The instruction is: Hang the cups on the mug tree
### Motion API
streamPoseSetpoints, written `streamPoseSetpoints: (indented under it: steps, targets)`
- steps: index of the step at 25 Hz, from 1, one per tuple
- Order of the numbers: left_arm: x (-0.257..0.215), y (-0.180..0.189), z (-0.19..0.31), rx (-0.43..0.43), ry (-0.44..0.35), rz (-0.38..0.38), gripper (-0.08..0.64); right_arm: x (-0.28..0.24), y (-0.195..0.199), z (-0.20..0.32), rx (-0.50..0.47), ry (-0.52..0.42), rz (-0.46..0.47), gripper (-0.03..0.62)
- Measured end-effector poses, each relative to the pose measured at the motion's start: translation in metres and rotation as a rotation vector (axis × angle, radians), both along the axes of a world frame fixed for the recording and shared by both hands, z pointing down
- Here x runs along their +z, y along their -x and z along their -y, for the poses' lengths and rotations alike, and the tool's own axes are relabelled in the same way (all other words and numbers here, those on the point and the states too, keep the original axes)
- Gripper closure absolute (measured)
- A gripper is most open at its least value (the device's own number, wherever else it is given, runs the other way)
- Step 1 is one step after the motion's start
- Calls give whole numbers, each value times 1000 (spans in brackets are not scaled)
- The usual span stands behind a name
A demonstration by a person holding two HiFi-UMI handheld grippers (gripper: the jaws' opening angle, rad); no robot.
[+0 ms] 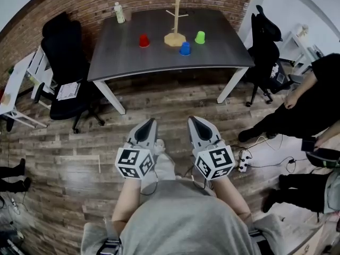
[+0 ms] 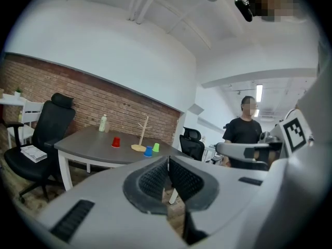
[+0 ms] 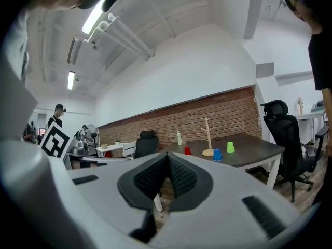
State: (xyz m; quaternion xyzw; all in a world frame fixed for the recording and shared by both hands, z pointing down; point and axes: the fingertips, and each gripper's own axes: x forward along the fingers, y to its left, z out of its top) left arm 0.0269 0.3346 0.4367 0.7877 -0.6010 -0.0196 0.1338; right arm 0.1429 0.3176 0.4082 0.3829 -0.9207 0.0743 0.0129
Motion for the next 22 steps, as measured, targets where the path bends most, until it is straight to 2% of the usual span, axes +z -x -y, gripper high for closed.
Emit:
streamPoseSetpoints:
  steps: [8, 22]
  targets:
    - [8, 20, 65, 7, 17, -7, 546, 3, 18, 67, 18, -2, -10, 595]
    - [-3, 88, 206, 28, 42, -25, 546, -13, 84, 212, 49, 8, -26, 595]
